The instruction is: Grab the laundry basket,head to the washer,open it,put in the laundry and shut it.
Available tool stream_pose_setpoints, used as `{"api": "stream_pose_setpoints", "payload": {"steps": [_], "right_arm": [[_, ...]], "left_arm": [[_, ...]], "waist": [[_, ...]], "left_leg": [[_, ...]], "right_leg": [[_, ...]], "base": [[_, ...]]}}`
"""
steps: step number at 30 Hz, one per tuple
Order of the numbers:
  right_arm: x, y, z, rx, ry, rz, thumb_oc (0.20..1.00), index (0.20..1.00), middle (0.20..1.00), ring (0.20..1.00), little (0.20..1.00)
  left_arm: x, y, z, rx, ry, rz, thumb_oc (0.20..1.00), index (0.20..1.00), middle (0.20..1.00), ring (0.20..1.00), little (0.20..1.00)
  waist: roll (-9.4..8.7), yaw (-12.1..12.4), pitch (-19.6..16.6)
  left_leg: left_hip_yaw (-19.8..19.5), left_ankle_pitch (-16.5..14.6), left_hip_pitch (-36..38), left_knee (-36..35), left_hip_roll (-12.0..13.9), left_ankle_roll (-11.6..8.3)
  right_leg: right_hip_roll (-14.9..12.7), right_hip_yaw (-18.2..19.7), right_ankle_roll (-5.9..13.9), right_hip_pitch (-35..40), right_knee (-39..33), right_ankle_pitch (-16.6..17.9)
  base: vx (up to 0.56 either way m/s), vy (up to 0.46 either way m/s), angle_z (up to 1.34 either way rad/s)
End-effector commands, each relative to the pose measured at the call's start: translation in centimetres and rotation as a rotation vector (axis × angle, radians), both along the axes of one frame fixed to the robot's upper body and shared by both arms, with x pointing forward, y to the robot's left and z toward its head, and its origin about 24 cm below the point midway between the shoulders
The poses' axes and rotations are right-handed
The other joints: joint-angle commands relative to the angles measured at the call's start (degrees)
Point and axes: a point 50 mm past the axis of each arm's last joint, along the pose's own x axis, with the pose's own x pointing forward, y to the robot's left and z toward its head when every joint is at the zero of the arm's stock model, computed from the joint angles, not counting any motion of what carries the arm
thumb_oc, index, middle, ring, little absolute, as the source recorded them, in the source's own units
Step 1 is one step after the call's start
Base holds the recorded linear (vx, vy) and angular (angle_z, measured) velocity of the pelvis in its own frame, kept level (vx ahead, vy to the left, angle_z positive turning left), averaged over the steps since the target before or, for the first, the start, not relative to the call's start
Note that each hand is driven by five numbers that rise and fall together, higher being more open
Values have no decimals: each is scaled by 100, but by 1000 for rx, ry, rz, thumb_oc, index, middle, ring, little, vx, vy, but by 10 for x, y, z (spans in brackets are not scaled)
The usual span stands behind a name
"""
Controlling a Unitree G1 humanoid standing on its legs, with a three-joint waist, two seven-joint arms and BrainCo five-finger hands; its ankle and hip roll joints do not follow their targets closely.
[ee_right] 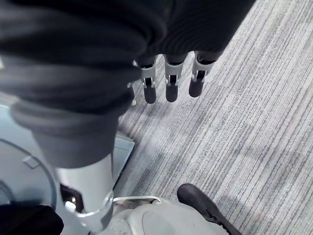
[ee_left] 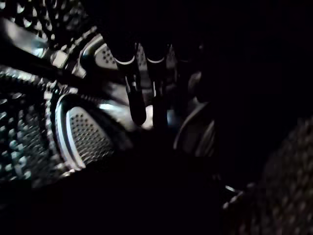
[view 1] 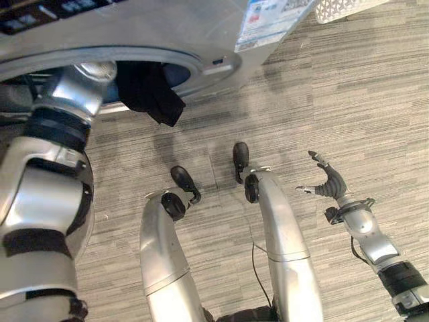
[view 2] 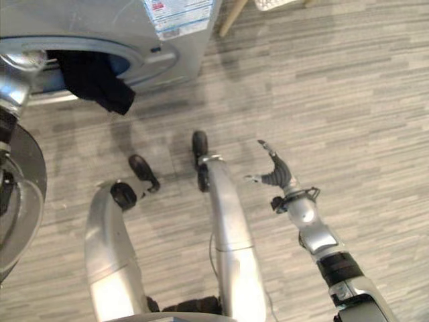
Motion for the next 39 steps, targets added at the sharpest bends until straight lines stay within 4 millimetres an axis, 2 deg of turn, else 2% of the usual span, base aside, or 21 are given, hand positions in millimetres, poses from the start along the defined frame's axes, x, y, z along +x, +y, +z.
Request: {"api": "stream_pose_setpoints", "payload": {"steps": [1, 5, 9, 13, 14, 22, 23, 24, 26, 28, 30, 31, 32, 34, 39], "right_arm": [[-21, 7, -28, 36, 78, 32, 1000, 1000, 1000, 1000, 1000], [-23, 3, -29, 25, 88, 34, 1000, 1000, 1000, 1000, 1000], [-21, -4, -23, 8, 76, 32, 1000, 1000, 1000, 1000, 1000], [-16, -8, -10, -18, 41, 48, 1000, 1000, 1000, 1000, 1000], [-13, -8, -1, -24, 13, 55, 1000, 1000, 1000, 1000, 1000], [-11, -9, 19, -35, -42, 87, 1000, 1000, 1000, 1000, 1000], [-11, -8, 22, -39, -53, 93, 1000, 1000, 1000, 1000, 1000], [-12, -7, 22, -34, -63, 91, 1000, 1000, 1000, 1000, 1000], [-13, -7, 21, -39, -68, 83, 1000, 1000, 1000, 1000, 1000], [-13, -7, 18, -46, -69, 66, 1000, 1000, 1000, 1000, 1000], [-13, -7, 13, -45, -63, 46, 1000, 1000, 1000, 1000, 1000], [-14, -3, 7, -29, -59, 30, 1000, 1000, 1000, 1000, 1000], [-14, -3, 7, -30, -58, 31, 1000, 1000, 1000, 1000, 1000], [-16, 0, 2, -7, -51, 24, 1000, 1000, 1000, 1000, 1000], [-15, 4, -4, 22, -41, 15, 1000, 1000, 1000, 1000, 1000]], "left_arm": [[13, 12, -48, 78, 217, 37, 1000, 1000, 1000, 1000, 1000], [21, 5, -74, 266, 364, 72, 1000, 1000, 1000, 1000, 1000], [24, 2, -86, 420, 451, 124, 1000, 1000, 1000, 1000, 1000], [28, 7, -98, 595, 552, 233, 1000, 1000, 1000, 1000, 1000], [32, 6, -102, 641, 591, 268, 1000, 1000, 1000, 1000, 1000], [38, 6, -123, 805, 738, 373, 1000, 1000, 1000, 1000, 1000], [38, 4, -126, 802, 750, 359, 482, 482, 482, 482, 482], [38, -2, -134, 708, 731, 279, 200, 200, 200, 200, 200], [38, -6, -137, 620, 702, 224, 200, 200, 200, 200, 200], [36, -13, -131, 492, 625, 145, 200, 200, 200, 200, 200], [34, -16, -122, 366, 543, 81, 200, 200, 200, 200, 200], [29, -20, -105, 219, 412, 11, 200, 200, 200, 200, 200], [29, -19, -106, 217, 412, 11, 200, 200, 200, 200, 200], [24, -21, -94, 95, 305, -41, 200, 200, 200, 200, 200], [15, -15, -84, -116, 144, -61, 200, 200, 200, 200, 200]], "waist": [[226, -279, -1037], [215, -229, -1088], [216, -179, -1083], [178, -162, -1028], [141, -160, -945], [35, -197, -739], [19, -199, -726], [12, -176, -725], [29, -159, -755], [51, -128, -787], [78, -100, -832], [116, -56, -893], [117, -67, -892], [122, -24, -925], [104, -25, -987]], "left_leg": [[-575, -453, -267, 461, 15, 232], [-642, -390, -288, 410, -19, 190], [-661, -335, -266, 328, -56, 136], [-699, -310, -319, 336, -56, 103], [-731, -317, -391, 412, -64, 106], [-850, -307, -727, 635, 4, 111], [-861, -311, -762, 676, 9, 117], [-886, -323, -798, 722, -15, 137], [-867, -325, -780, 697, -41, 145], [-850, -319, -753, 655, -76, 153], [-838, -314, -712, 598, -97, 147], [-808, -309, -625, 496, -148, 139], [-806, -305, -612, 486, -152, 140], [-783, -308, -529, 394, -176, 127], [-706, -305, -308, 174, -213, 103]], "right_leg": [[-106, -74, 540, 0, -256, -394], [-121, -99, 518, 20, -285, -368], [-165, -125, 502, 65, -338, -363], [-177, -122, 502, 30, -308, -349], [-174, -106, 503, -25, -265, -330], [-146, -124, 534, -277, -145, -254], [-132, -123, 536, -303, -123, -246], [-135, -125, 531, -331, -113, -228], [-141, -122, 527, -319, -128, -227], [-148, -119, 518, -302, -140, -236], [-174, -117, 518, -263, -174, -240], [-194, -122, 507, -178, -226, -265], [-197, -121, 508, -167, -232, -264], [-219, -123, 505, -88, -283, -280], [-266, -111, 520, 100, -437, -268]], "base": [[-12, -30, 6], [-17, -16, 11], [-15, -1, 4], [-17, 15, 3], [-32, 25, 2], [-8, 8, -2], [0, 28, -4], [-1, 34, -4], [0, 21, -1], [-1, 34, 2], [-5, 45, 4], [-8, 35, 5], [-8, 31, 8], [-6, 17, 7], [-10, 39, 6]]}}
